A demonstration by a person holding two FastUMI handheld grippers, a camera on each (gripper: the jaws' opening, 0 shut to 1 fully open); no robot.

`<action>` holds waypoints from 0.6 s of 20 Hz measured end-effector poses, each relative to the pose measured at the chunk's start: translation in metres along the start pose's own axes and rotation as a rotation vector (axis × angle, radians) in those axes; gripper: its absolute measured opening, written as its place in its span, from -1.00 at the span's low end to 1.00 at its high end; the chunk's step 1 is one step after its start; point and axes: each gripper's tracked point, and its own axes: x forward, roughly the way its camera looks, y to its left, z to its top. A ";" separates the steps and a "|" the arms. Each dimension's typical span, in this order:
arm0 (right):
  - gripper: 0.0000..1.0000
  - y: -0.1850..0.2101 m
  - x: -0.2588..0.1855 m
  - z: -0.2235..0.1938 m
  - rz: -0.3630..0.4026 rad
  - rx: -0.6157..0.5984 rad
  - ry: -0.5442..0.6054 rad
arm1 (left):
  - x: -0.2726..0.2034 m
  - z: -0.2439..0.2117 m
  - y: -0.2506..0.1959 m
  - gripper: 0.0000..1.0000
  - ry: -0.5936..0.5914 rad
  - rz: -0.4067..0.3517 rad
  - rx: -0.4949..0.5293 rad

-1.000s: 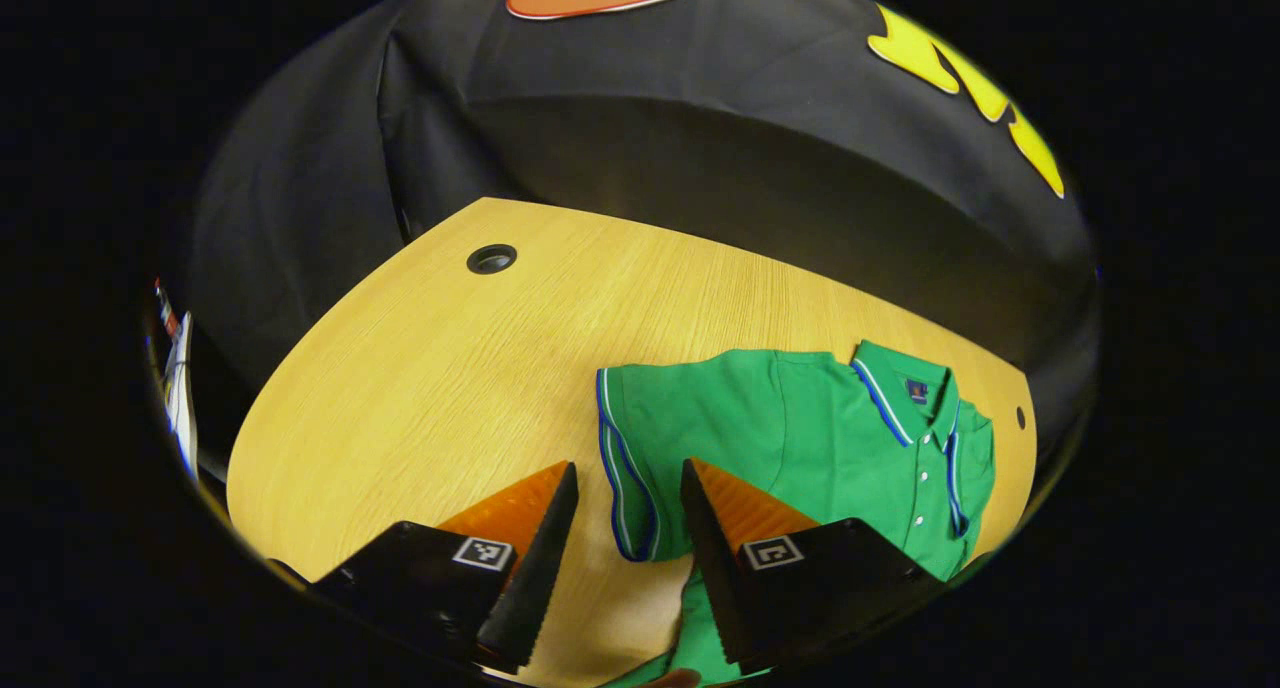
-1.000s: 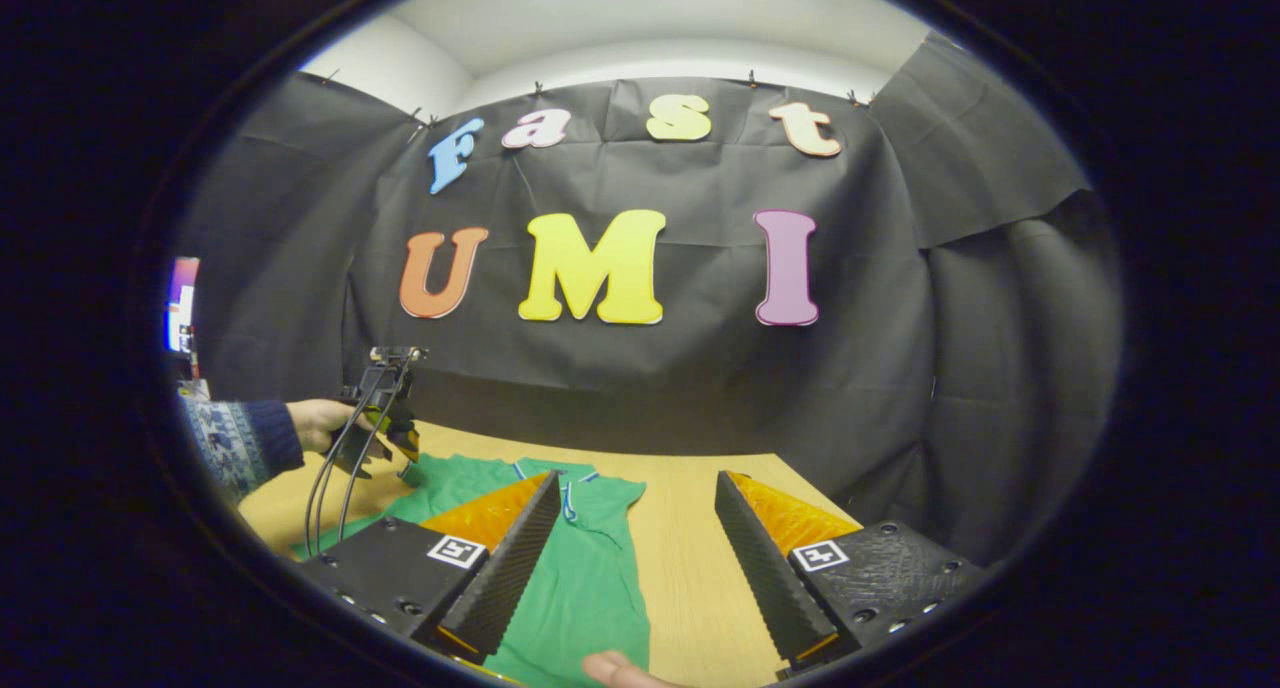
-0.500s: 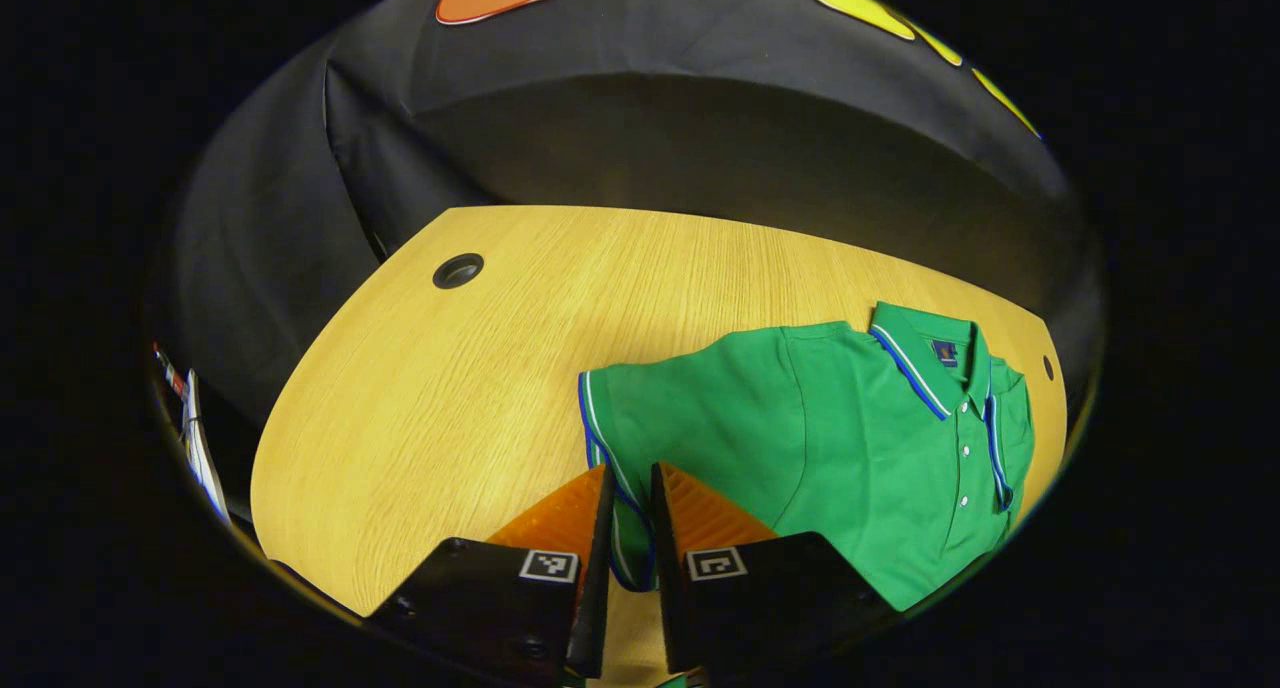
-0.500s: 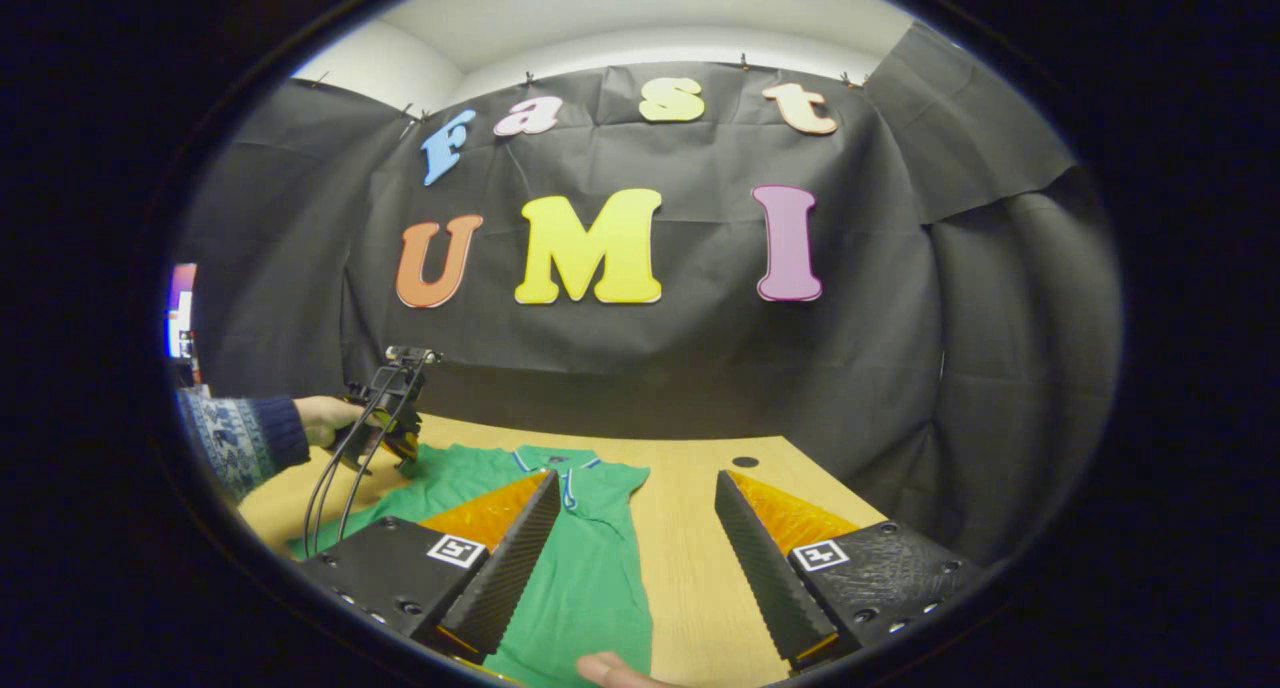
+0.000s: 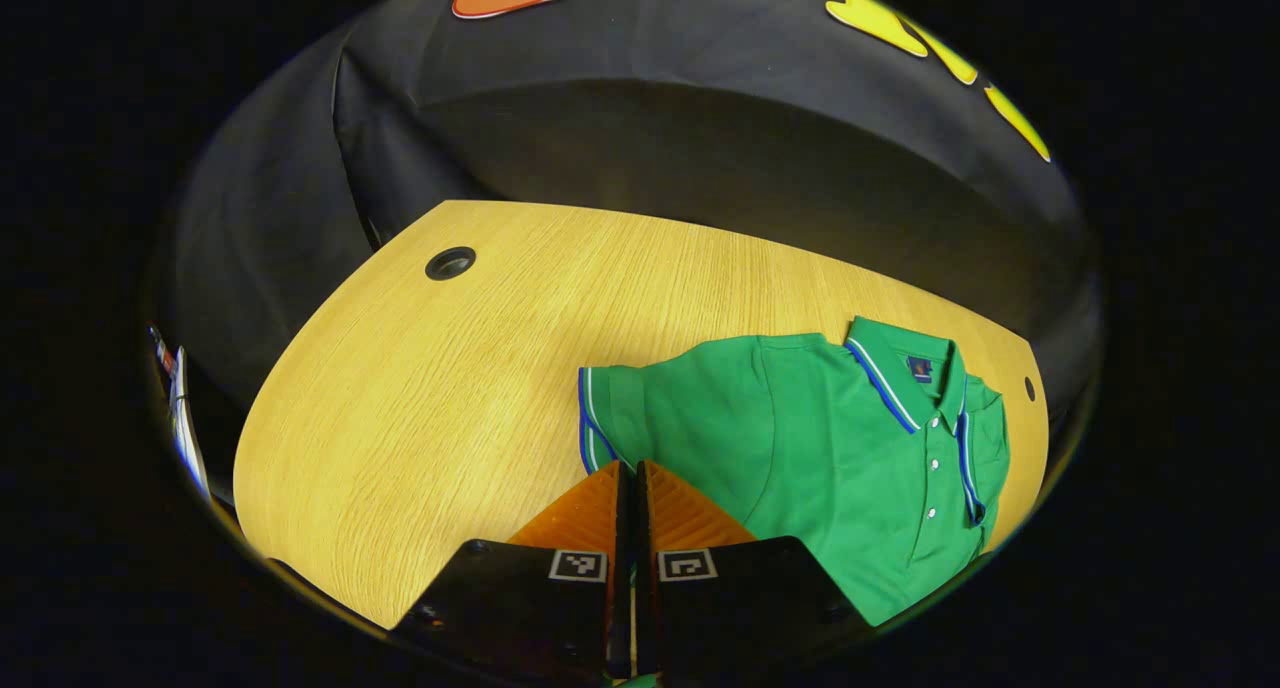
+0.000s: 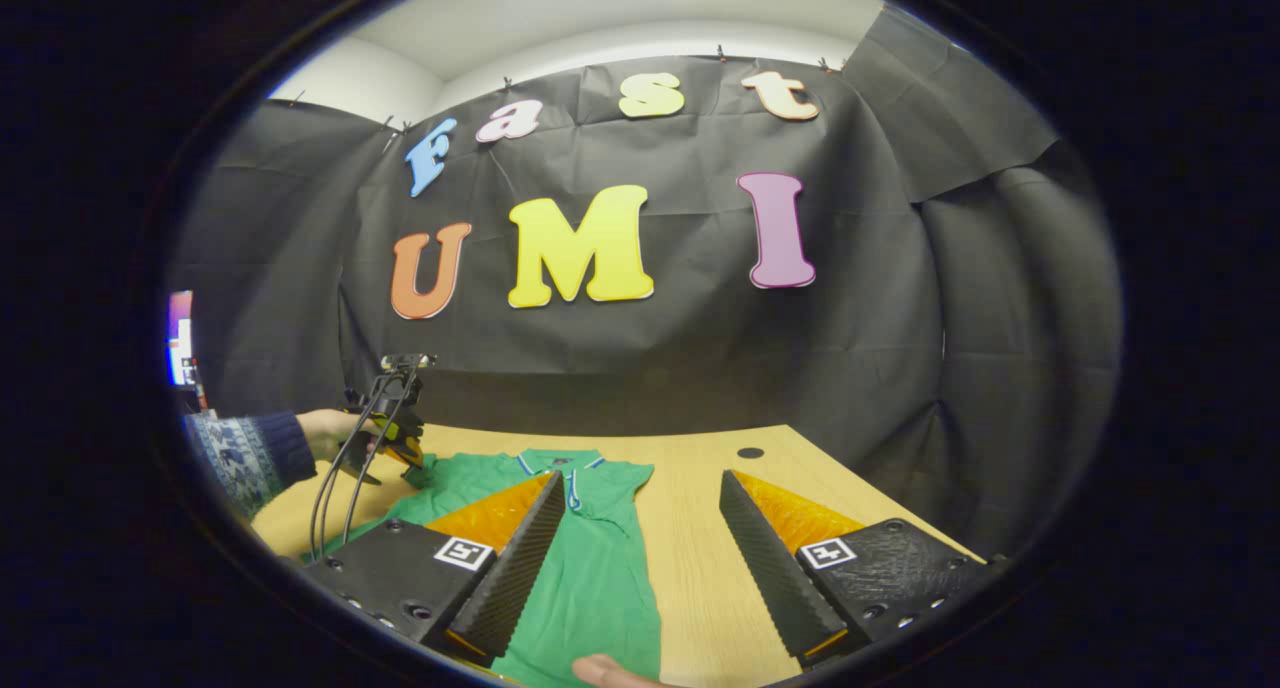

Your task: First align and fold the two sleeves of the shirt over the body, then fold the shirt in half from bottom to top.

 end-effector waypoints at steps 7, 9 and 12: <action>0.84 -0.001 0.003 -0.012 0.002 0.032 0.053 | -0.024 0.011 -0.034 -0.90 -0.054 0.011 0.108; 0.99 0.000 0.003 -0.012 0.003 0.032 0.052 | -0.026 0.010 -0.048 -0.91 -0.069 0.029 0.183; 0.91 0.001 0.004 -0.016 0.008 0.025 0.057 | -0.027 0.003 -0.081 -0.90 -0.089 0.041 0.314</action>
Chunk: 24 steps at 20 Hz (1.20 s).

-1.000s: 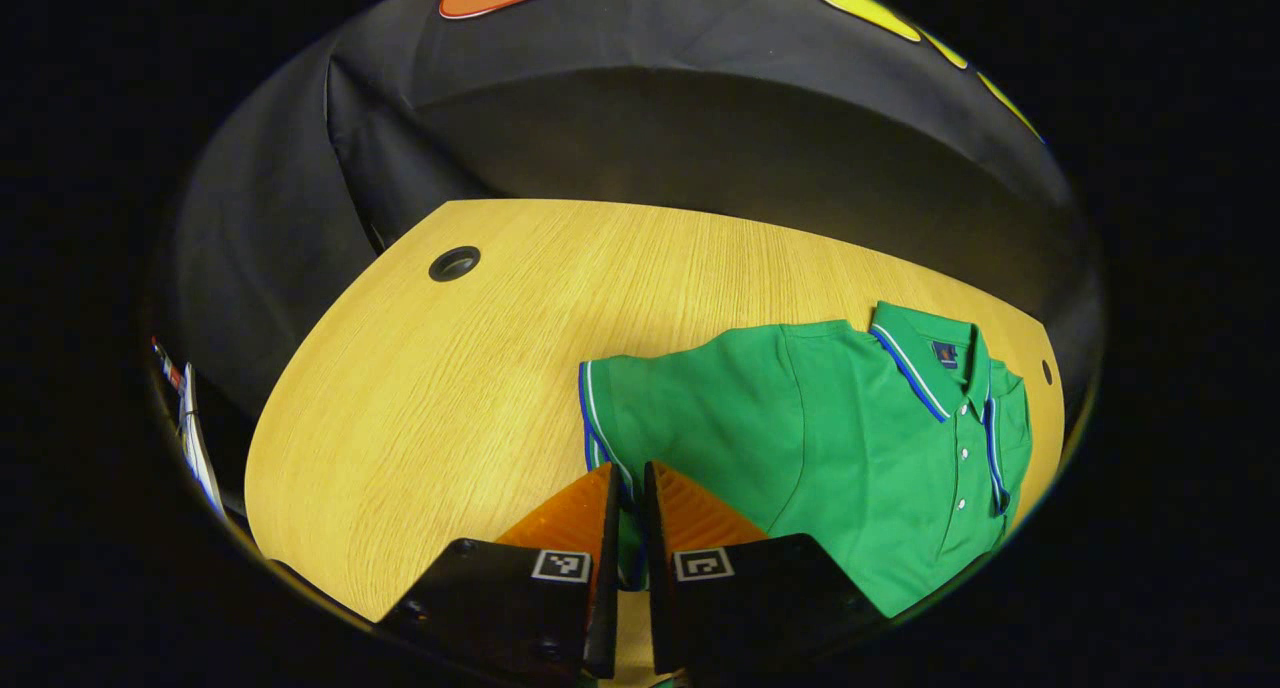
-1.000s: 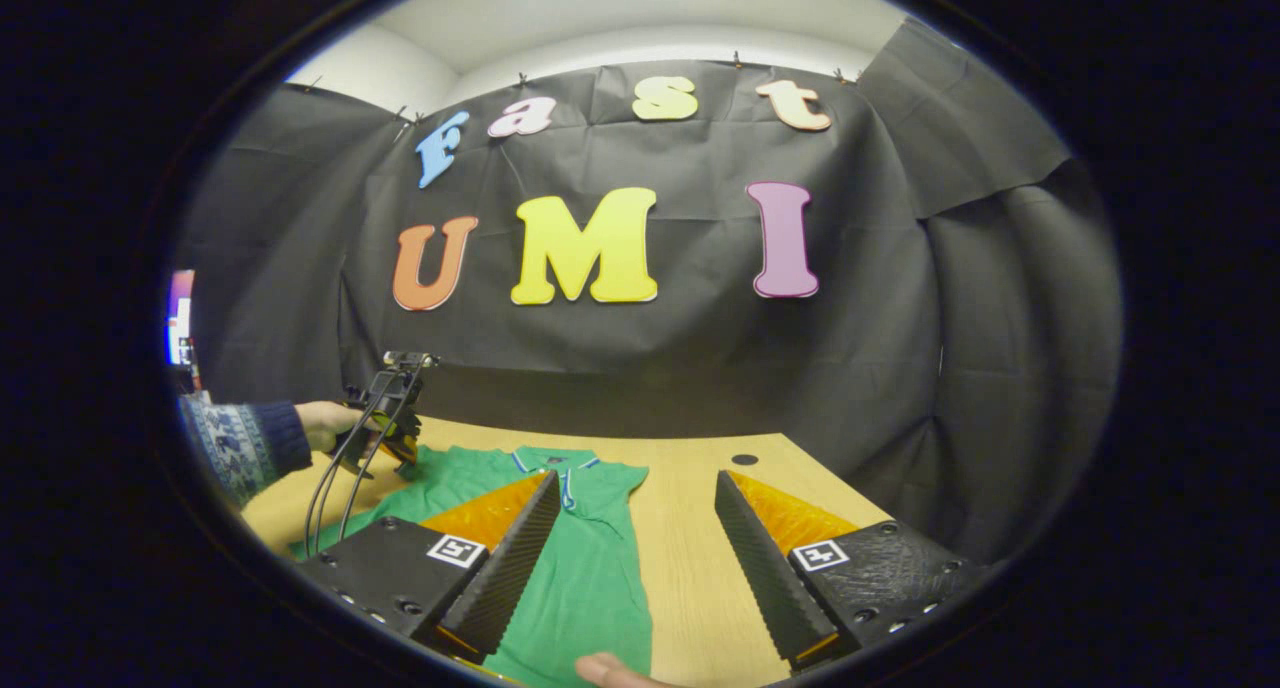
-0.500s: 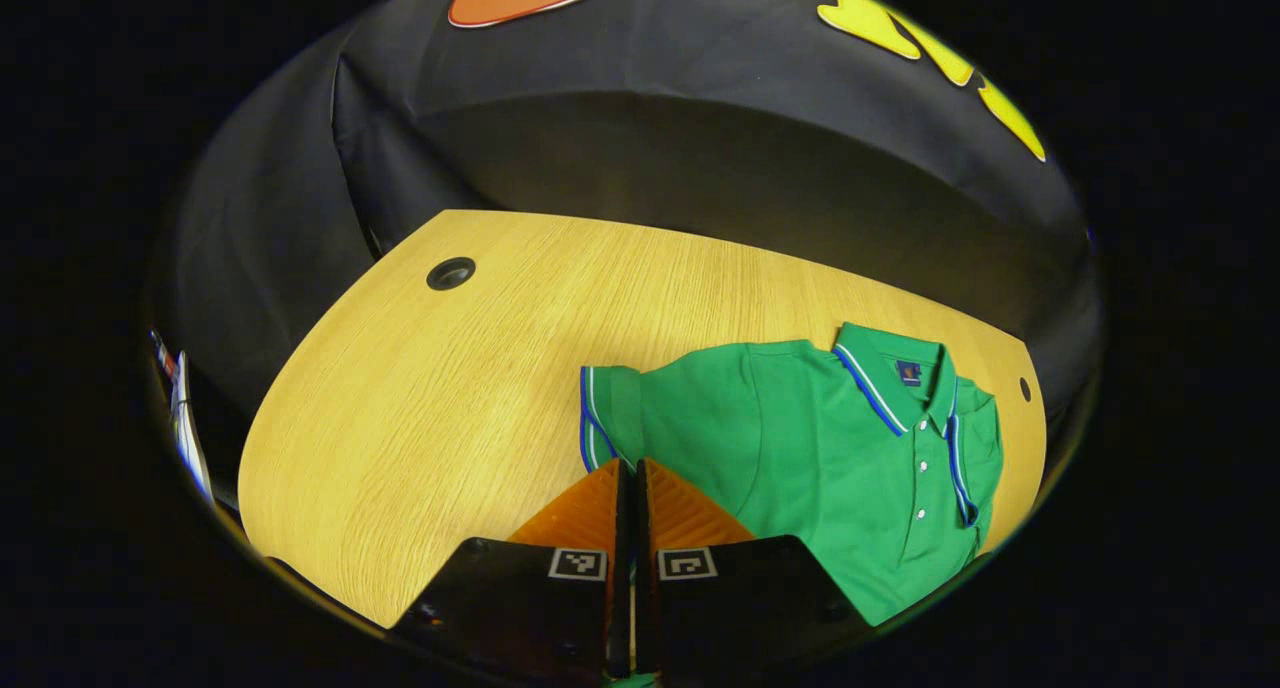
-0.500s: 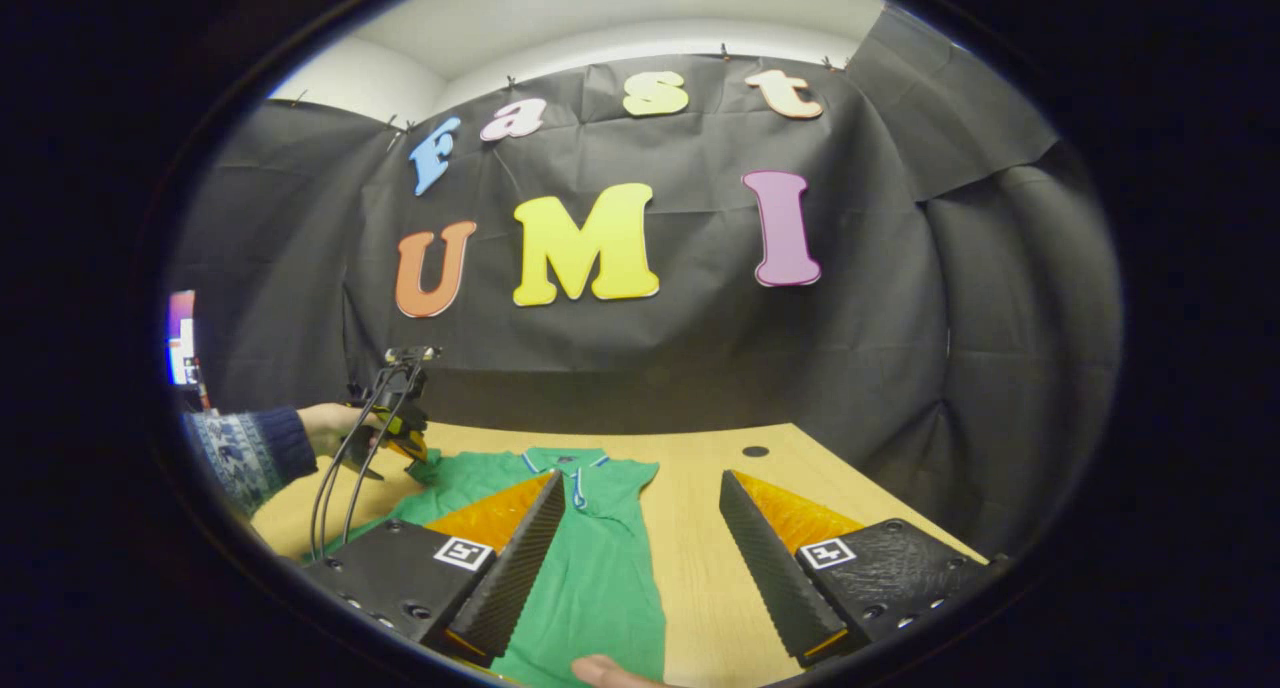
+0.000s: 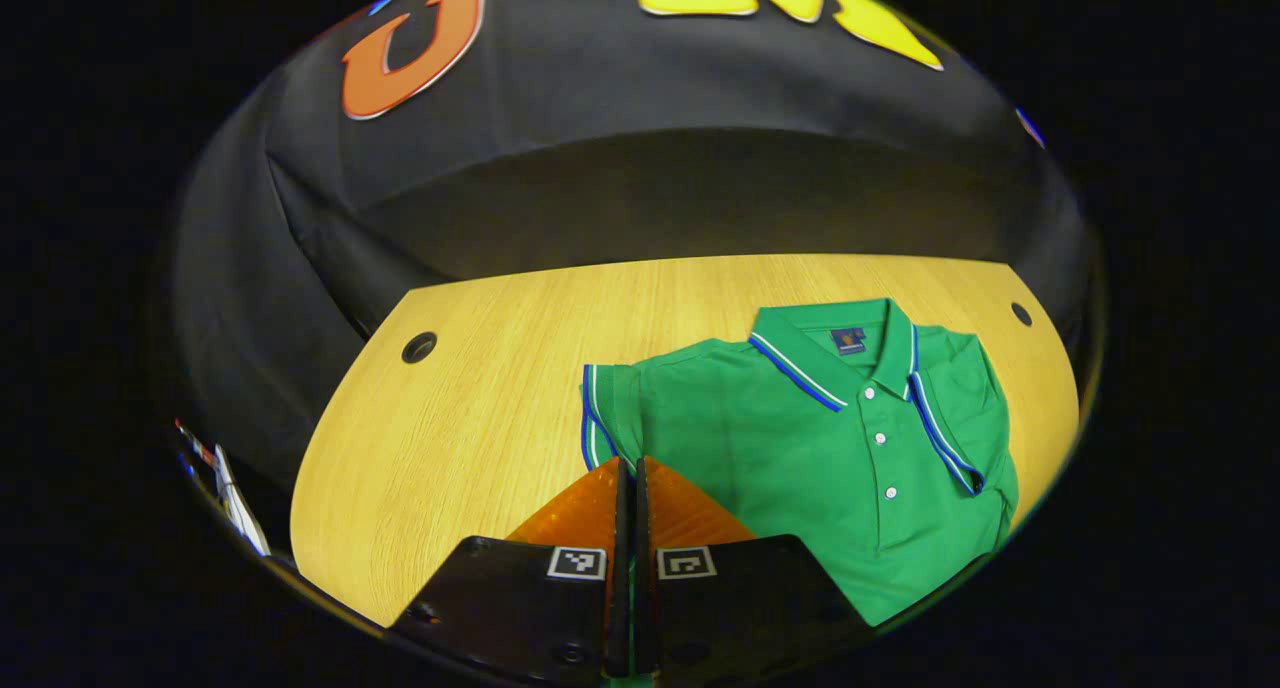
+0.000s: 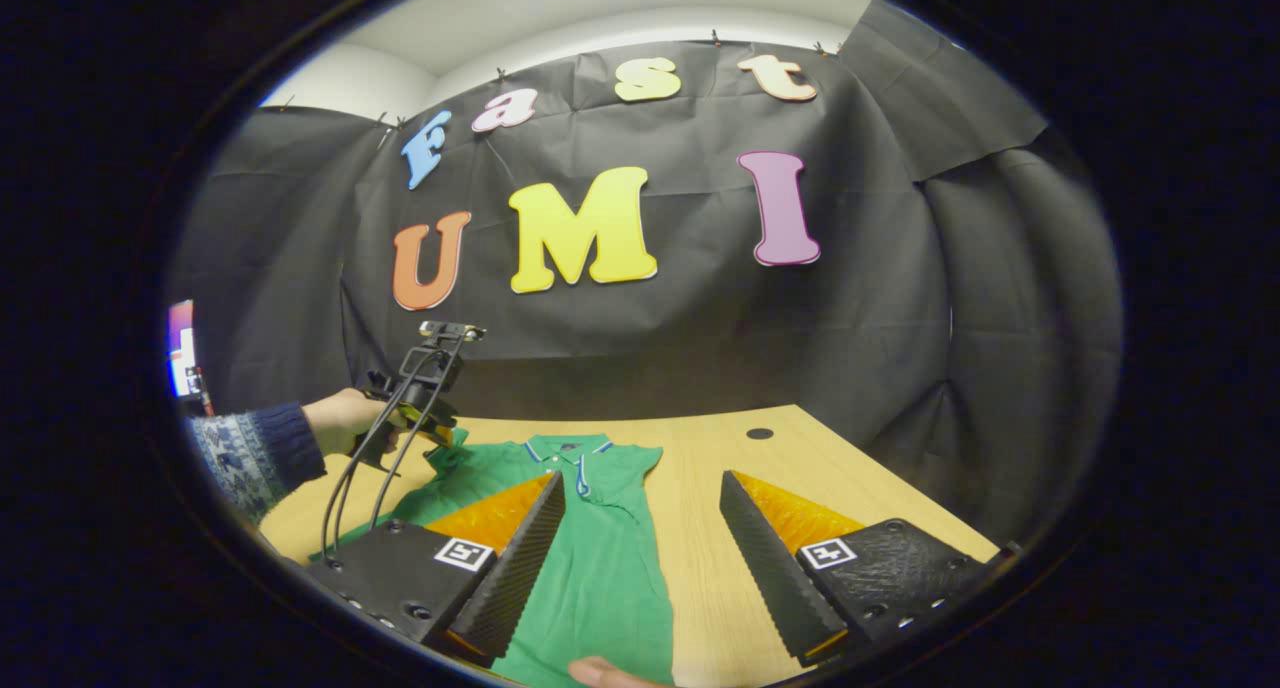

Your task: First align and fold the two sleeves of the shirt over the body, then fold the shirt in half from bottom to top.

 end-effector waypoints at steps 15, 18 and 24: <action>0.91 -0.008 0.000 -0.007 -0.026 -0.005 0.025 | -0.076 0.049 -0.079 0.95 -0.275 -0.090 0.052; 0.91 -0.004 -0.007 0.000 -0.027 -0.018 0.009 | -0.114 0.050 -0.063 0.96 -0.374 -0.043 0.074; 0.90 0.014 -0.025 0.005 0.013 -0.012 0.017 | -0.198 0.019 -0.034 0.99 -0.530 -0.030 0.050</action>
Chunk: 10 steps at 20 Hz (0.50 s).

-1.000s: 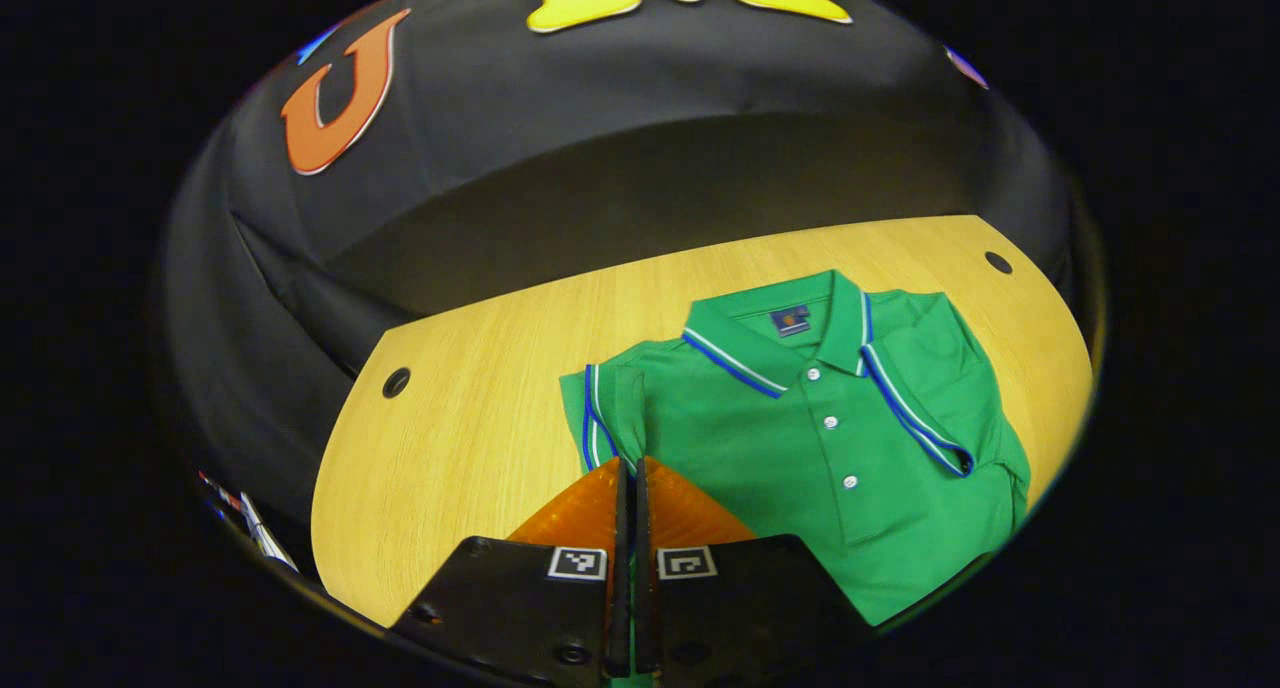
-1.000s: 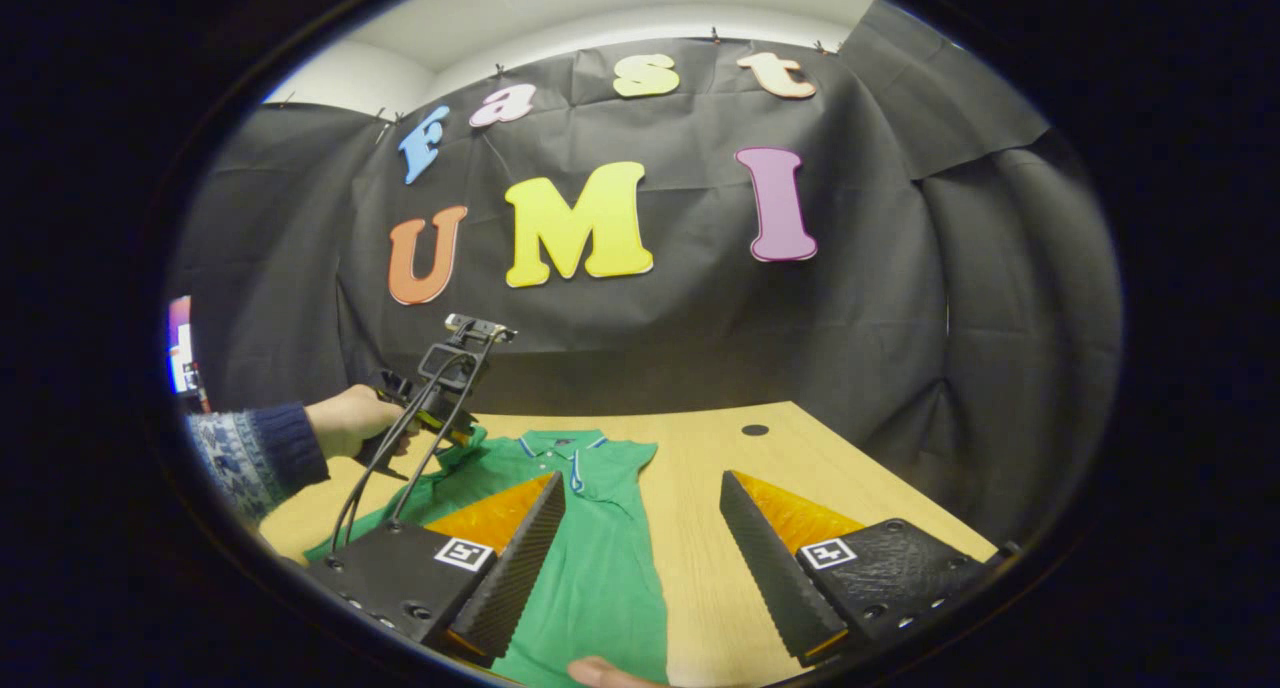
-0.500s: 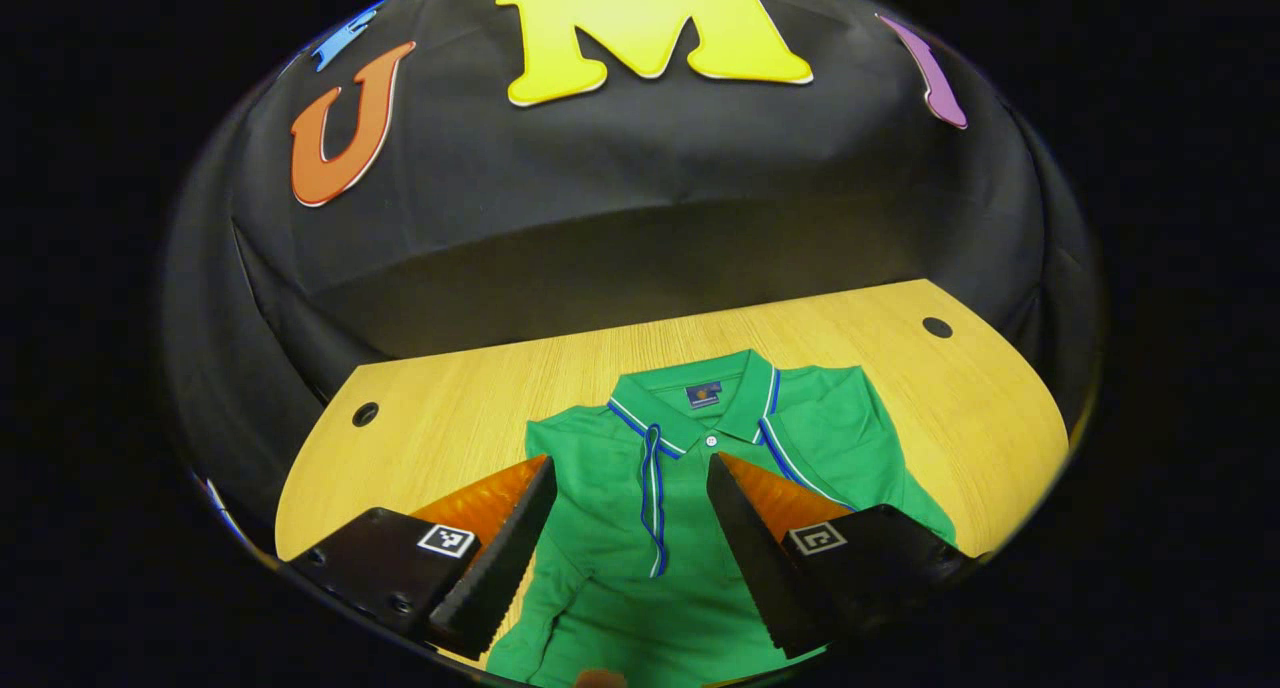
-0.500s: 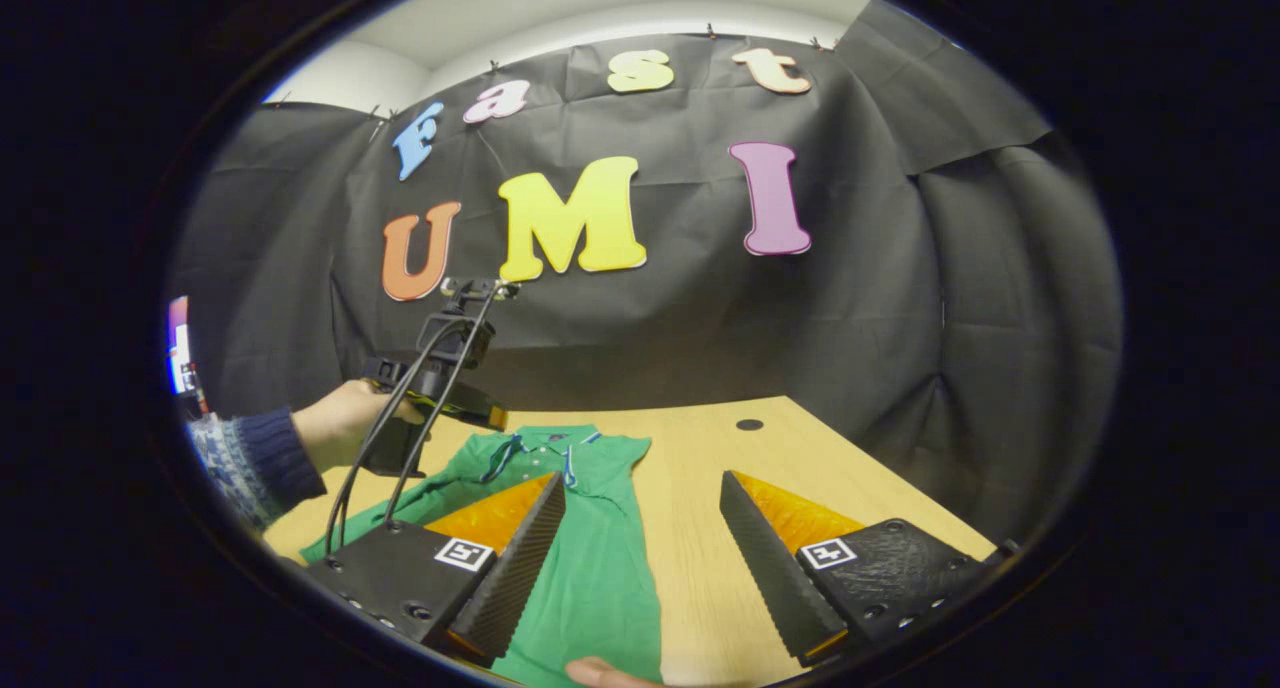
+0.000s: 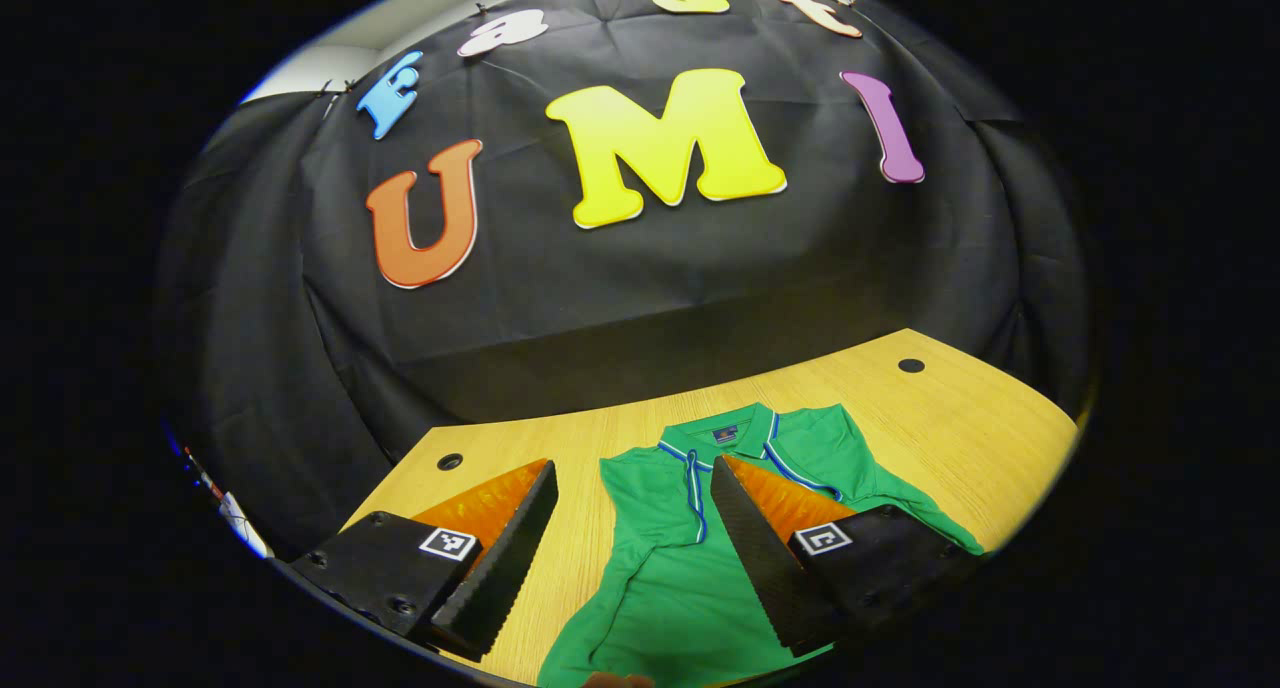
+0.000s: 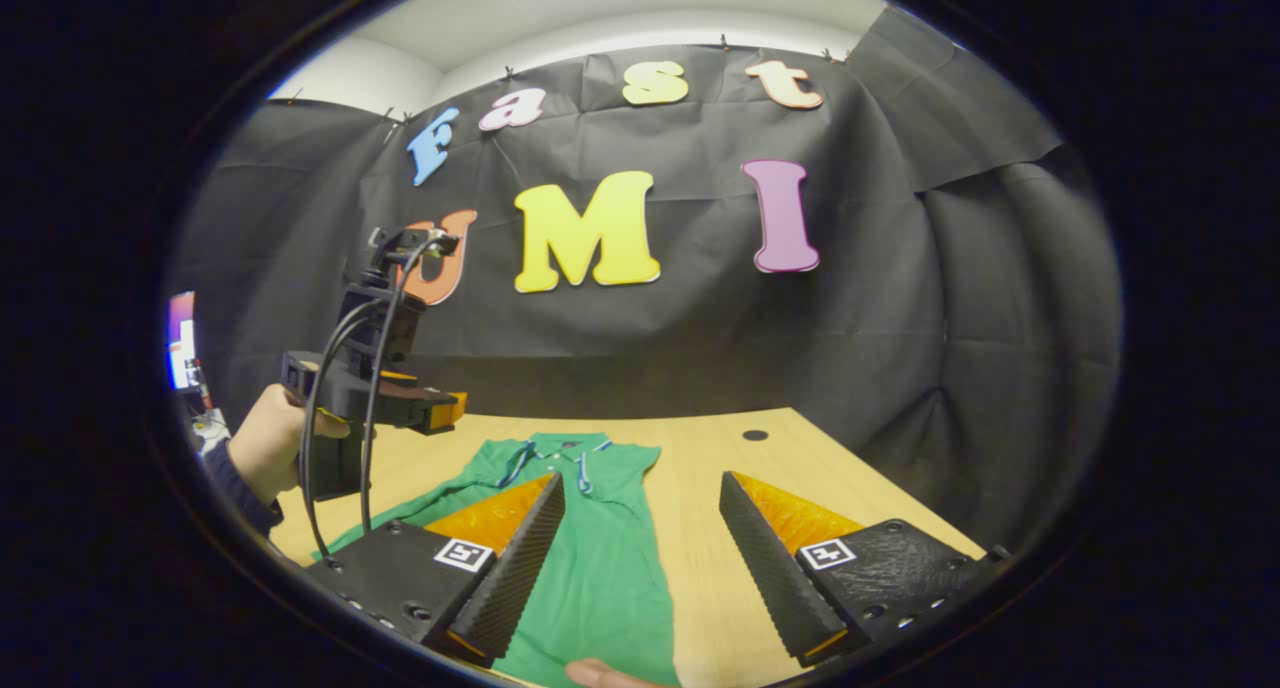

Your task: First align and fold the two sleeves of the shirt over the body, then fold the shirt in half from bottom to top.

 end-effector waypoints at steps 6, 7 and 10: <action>0.91 0.011 -0.021 0.007 0.006 -0.045 -0.007 | -0.086 -0.025 0.026 0.97 -0.056 -0.017 -0.051; 0.91 0.013 -0.025 0.008 0.011 -0.043 -0.001 | -0.100 -0.029 0.037 0.97 -0.067 0.001 -0.055; 0.90 0.012 -0.042 0.017 -0.002 -0.054 -0.016 | -0.137 -0.050 0.043 0.97 -0.061 -0.009 -0.091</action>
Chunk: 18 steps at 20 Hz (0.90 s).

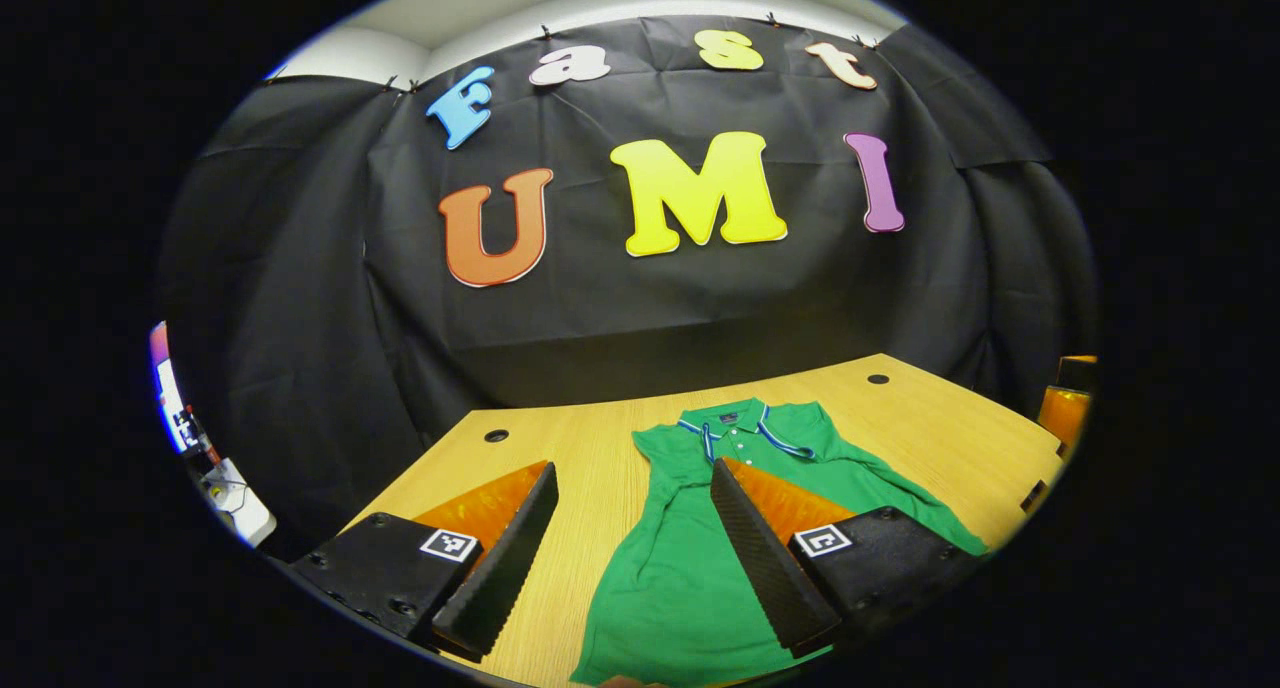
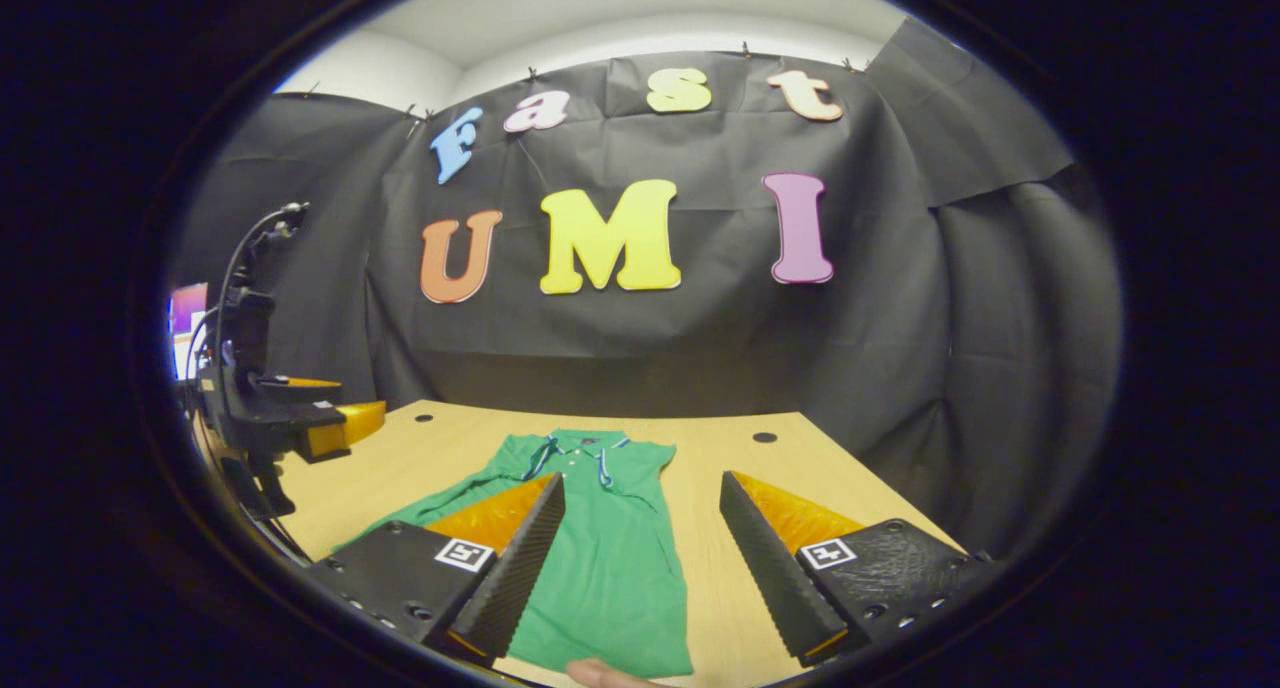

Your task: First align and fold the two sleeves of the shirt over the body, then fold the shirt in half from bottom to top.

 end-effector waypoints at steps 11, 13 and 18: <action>0.91 -0.007 -0.033 -0.040 -0.036 -0.130 0.029 | -0.065 -0.076 0.045 0.95 -0.017 0.015 -0.072; 0.91 -0.013 -0.032 -0.053 -0.052 -0.143 0.045 | -0.061 -0.100 0.046 0.96 0.035 0.010 -0.110; 0.94 -0.020 -0.015 -0.106 -0.093 -0.160 0.146 | -0.046 -0.168 0.041 0.97 0.180 0.008 -0.137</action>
